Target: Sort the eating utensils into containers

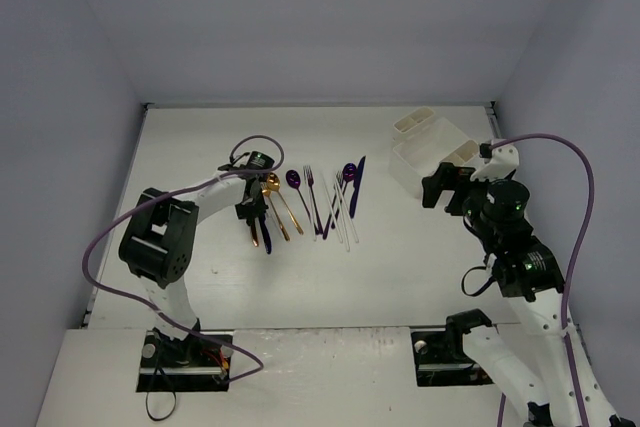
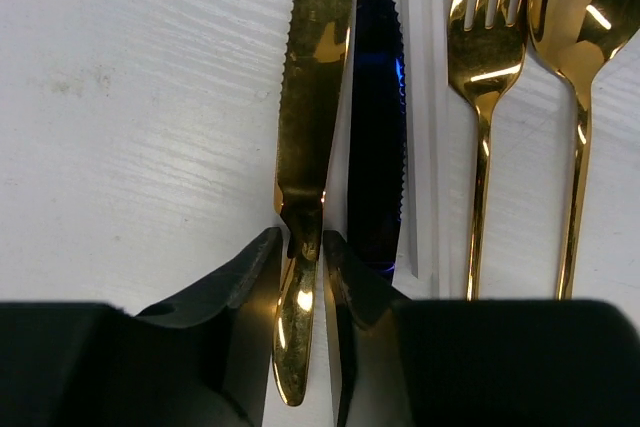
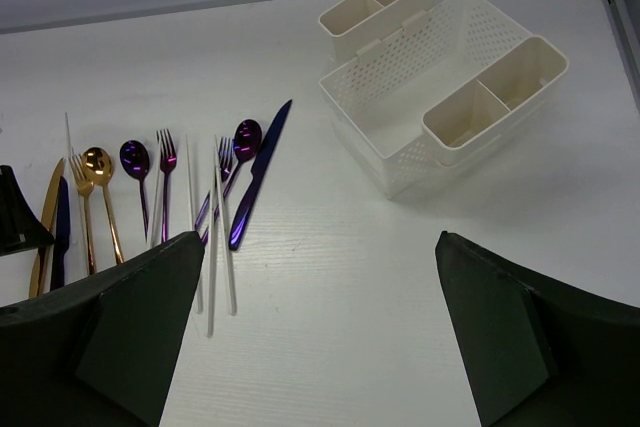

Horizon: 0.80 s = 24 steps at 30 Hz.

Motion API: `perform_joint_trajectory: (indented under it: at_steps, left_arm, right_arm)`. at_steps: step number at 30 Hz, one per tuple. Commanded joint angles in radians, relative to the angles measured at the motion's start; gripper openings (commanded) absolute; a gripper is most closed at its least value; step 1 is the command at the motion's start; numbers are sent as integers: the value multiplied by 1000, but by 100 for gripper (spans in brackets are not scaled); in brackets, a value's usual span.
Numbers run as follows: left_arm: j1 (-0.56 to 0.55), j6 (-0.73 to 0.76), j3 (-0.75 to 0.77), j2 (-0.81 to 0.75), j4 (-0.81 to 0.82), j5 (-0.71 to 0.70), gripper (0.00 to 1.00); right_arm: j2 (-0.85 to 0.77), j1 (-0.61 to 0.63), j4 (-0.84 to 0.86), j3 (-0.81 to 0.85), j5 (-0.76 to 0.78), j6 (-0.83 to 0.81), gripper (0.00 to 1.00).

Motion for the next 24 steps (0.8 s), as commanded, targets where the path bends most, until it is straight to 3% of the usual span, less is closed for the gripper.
perform_joint_trajectory:
  at_steps: [1,4,15,24]
  left_arm:
    - [-2,-18,-10,25,16,-1,9]
    - [-2,-22,-34,5,9,-6,0]
    - [-2,108,-104,-323,-47,-67,0]
    - [-49,331,-54,-604,23,77,0]
  right_arm:
    - [-2,2,44,9,-11,-1,100]
    - [5,2,43,17,-11,-5,100]
    - [146,2,44,150,-283,-8,100]
    - [318,14,47,293,-451,57,100]
